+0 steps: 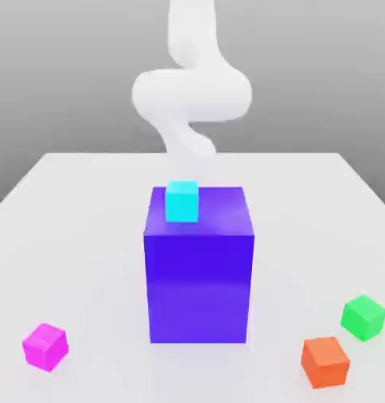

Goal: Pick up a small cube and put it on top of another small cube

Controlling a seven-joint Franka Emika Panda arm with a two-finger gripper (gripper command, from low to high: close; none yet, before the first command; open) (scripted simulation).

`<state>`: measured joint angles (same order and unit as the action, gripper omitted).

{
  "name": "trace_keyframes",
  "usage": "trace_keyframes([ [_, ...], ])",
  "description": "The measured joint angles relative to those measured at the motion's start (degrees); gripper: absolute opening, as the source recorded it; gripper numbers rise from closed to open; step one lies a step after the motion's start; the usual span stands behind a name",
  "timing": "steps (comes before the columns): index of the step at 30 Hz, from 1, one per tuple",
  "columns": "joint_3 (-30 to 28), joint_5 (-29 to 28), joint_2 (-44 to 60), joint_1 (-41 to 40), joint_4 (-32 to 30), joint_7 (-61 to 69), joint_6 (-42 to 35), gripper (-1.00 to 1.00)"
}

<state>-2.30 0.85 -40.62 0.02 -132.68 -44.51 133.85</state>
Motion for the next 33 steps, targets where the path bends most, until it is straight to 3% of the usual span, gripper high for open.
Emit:
trace_keyframes([
  [18,-14.44,9.39,37.75,-3.43,-6.49,11.91,14.85,0.00],
  [26,-16.61,11.58,54.03,-8.60,-9.35,15.75,21.65,0.00],
  [31,-11.24,17.49,64.45,-13.58,-7.58,20.48,28.94,0.00],
  [32,-10.24,18.30,65.79,-14.40,-7.27,21.10,29.96,-1.00],
  [33,-10.24,18.30,65.79,-14.40,-7.27,21.10,29.96,-1.00],
])
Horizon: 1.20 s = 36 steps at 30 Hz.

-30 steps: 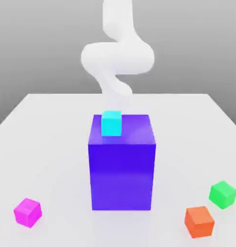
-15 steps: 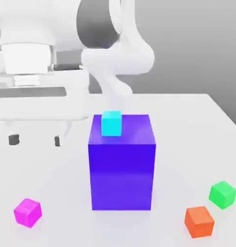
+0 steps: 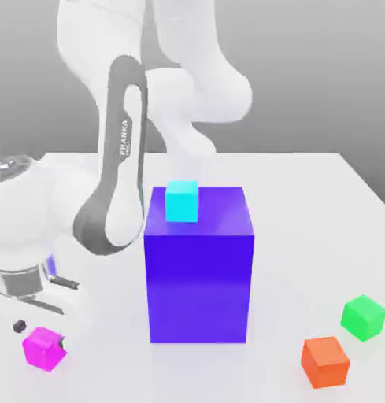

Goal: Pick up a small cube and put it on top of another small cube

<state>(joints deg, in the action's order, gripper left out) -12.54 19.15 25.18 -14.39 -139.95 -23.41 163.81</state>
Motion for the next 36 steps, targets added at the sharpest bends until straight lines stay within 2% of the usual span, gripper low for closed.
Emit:
trace_keyframes([
  [6,0.13,-0.51,-0.16,-0.16,-0.04,-0.20,-0.06,-1.00],
  [11,-4.50,-7.00,-9.09,3.57,-2.22,-5.18,-6.71,-1.00],
  [28,20.48,-18.04,-19.89,32.06,-7.37,-4.28,-11.68,-1.00],
  [31,24.77,-22.59,-16.91,39.48,-6.12,-5.44,-9.84,-1.00],
  [33,24.65,-25.93,-12.64,41.73,-5.33,-7.27,-6.46,-1.00],
  [34,24.17,-27.01,-11.01,42.47,-5.14,-7.95,-5.05,1.00],
  [36,24.17,-27.01,-11.01,42.47,-5.14,-7.95,-5.05,1.00],
])
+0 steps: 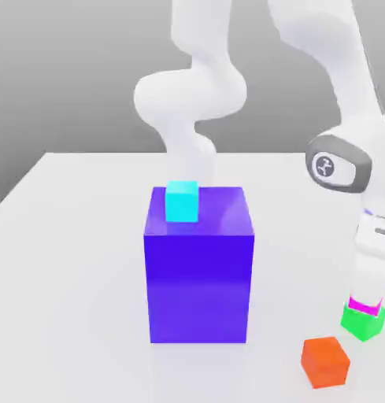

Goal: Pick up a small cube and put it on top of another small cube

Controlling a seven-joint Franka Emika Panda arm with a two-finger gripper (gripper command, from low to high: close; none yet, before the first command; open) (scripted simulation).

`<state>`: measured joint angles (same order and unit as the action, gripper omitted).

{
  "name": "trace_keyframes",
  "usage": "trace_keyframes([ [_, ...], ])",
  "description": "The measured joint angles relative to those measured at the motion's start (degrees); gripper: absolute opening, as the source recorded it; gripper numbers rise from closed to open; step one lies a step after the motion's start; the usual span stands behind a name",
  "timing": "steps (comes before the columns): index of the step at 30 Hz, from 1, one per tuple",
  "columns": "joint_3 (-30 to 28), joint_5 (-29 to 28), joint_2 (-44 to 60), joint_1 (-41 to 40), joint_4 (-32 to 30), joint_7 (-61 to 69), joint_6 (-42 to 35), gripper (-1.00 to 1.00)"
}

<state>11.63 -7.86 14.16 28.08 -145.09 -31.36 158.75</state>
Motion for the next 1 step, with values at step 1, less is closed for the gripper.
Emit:
trace_keyframes([
  [1,0.00,0.00,0.00,0.00,0.00,0.00,0.00,1.00],
])
